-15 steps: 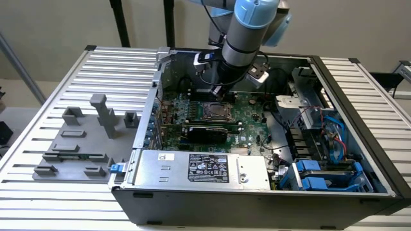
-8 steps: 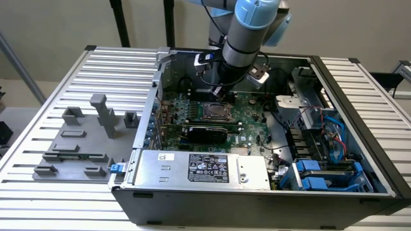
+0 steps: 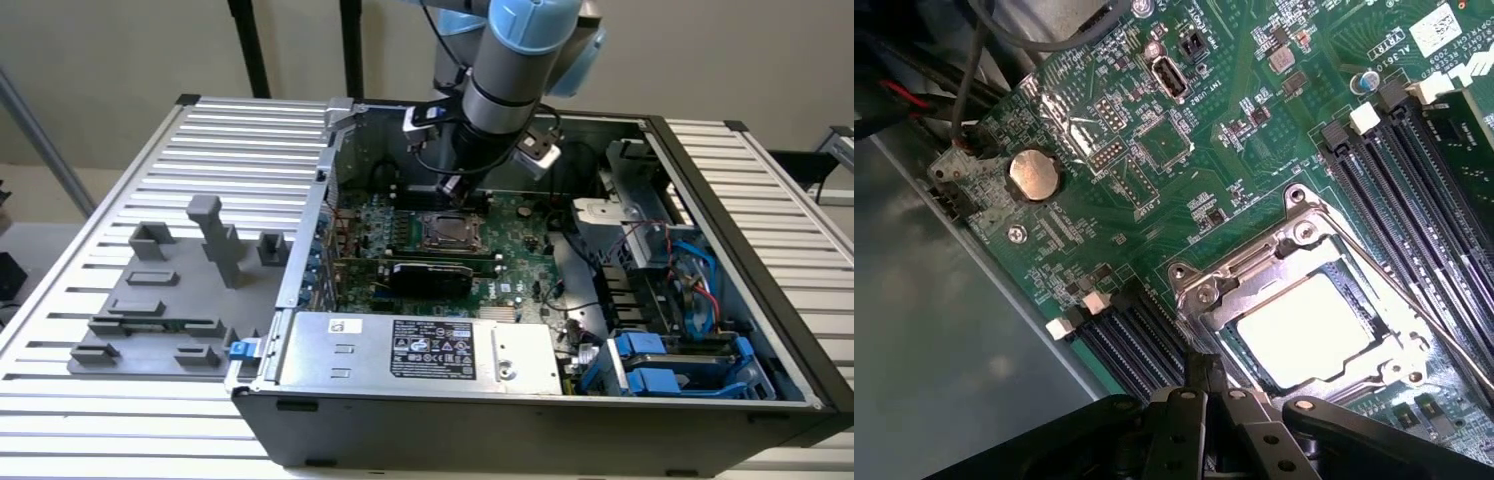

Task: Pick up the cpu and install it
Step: 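Install the first cpu locking lever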

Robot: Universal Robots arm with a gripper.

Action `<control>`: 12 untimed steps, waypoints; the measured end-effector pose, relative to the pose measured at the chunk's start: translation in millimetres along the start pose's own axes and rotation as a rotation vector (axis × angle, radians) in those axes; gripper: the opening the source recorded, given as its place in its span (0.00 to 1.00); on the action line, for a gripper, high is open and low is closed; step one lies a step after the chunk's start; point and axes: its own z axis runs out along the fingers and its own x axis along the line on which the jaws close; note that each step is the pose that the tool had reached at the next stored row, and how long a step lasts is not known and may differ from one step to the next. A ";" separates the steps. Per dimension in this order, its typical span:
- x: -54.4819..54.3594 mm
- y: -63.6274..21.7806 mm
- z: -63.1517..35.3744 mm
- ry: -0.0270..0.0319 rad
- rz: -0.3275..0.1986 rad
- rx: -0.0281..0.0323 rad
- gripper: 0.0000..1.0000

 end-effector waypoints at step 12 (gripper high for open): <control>-7.6 -12.9 1.6 0.0011 0.000 0.0013 0.11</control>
